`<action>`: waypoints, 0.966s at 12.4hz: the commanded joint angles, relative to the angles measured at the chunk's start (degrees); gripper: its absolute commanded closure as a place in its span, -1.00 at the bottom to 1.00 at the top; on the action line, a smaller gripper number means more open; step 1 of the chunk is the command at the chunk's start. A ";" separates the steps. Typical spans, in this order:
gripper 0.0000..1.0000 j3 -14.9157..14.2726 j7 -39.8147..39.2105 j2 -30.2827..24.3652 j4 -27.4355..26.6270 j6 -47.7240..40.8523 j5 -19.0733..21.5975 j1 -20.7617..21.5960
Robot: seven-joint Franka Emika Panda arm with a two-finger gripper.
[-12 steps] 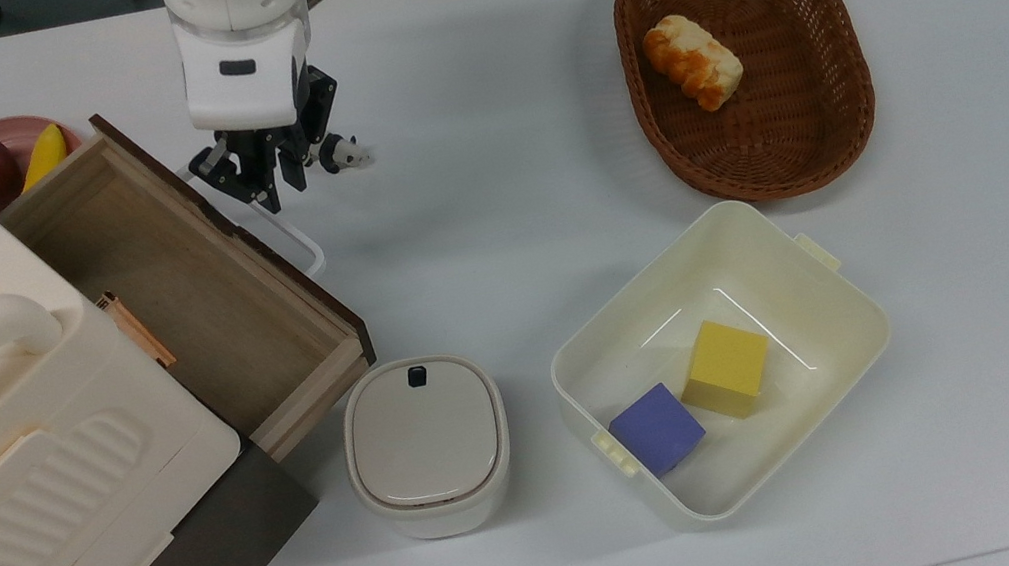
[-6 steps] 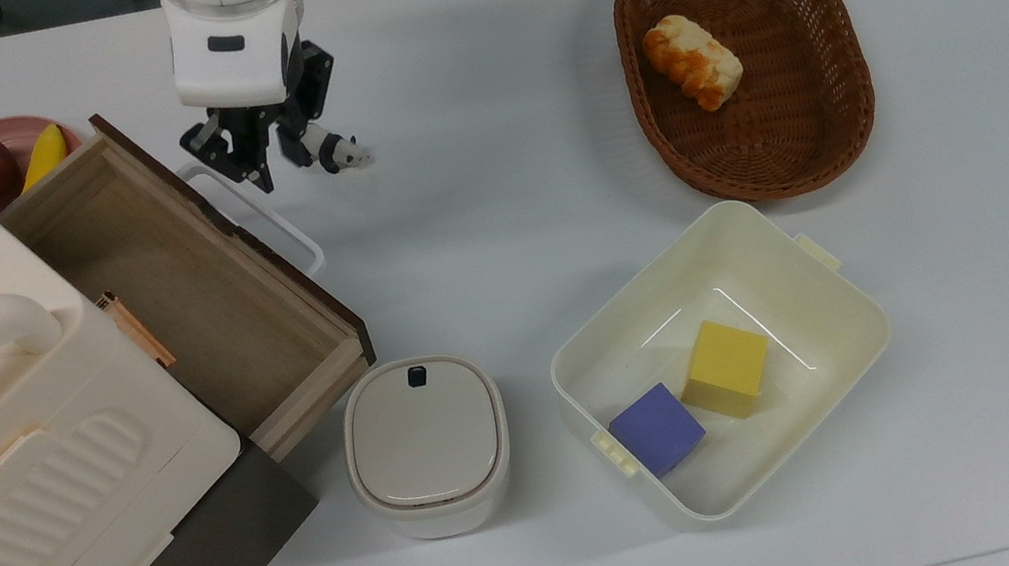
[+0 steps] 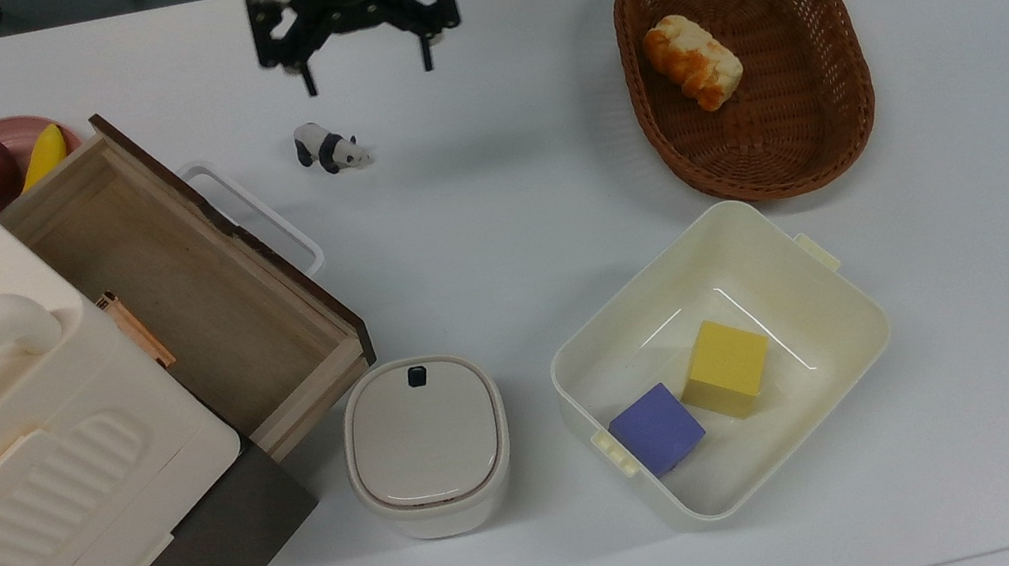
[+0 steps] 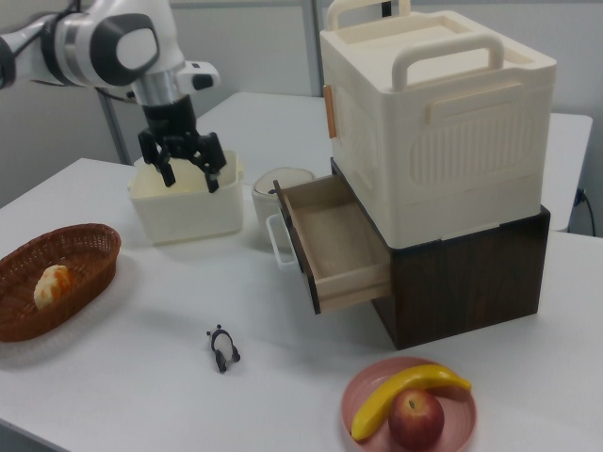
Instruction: Slide the drawer open
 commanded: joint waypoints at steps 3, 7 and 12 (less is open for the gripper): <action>-1.00 -1.05 10.17 -1.85 4.05 -2.54 -0.26 -1.55; -1.00 -1.84 3.55 -1.68 5.19 -3.42 0.44 -2.26; -1.00 -1.84 3.64 -1.76 5.19 -3.77 0.44 -2.26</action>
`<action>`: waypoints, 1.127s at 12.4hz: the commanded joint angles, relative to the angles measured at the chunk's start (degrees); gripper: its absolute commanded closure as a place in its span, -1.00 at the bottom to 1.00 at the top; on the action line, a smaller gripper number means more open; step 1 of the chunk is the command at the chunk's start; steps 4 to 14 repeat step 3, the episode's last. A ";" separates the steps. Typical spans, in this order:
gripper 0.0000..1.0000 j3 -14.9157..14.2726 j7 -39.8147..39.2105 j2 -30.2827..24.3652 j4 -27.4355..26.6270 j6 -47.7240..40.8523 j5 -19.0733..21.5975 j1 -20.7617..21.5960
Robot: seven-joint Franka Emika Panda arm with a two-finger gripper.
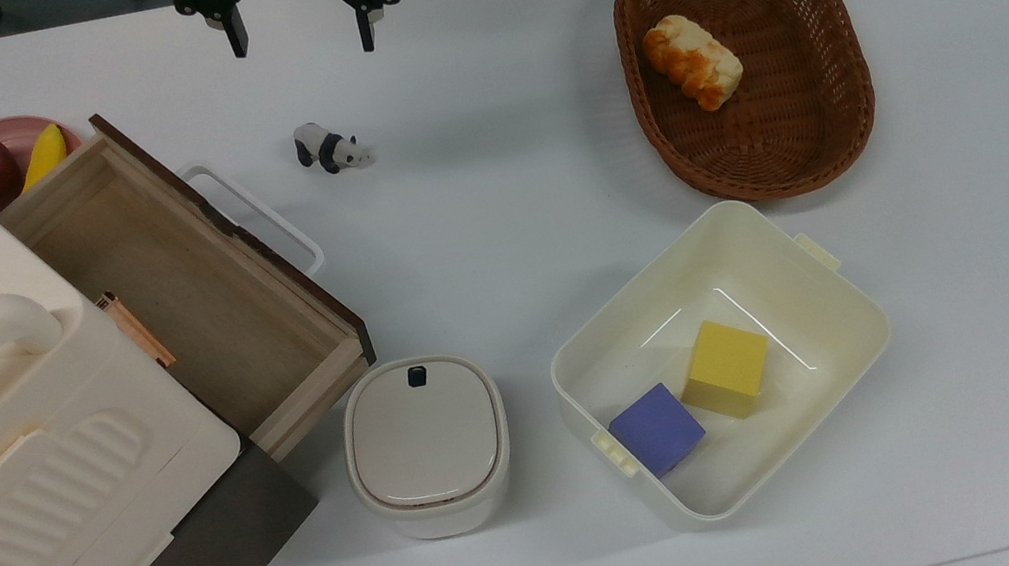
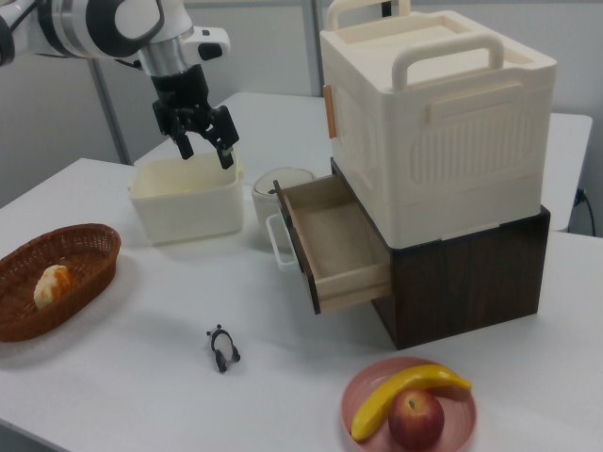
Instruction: Slide the drawer open
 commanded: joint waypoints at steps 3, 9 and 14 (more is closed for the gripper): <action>-1.00 -0.78 -1.74 -0.59 0.23 -2.14 0.49 -0.04; -1.00 -0.78 -1.74 -0.59 0.23 -2.14 0.49 -0.04; -1.00 -0.78 -1.74 -0.59 0.23 -2.14 0.49 -0.04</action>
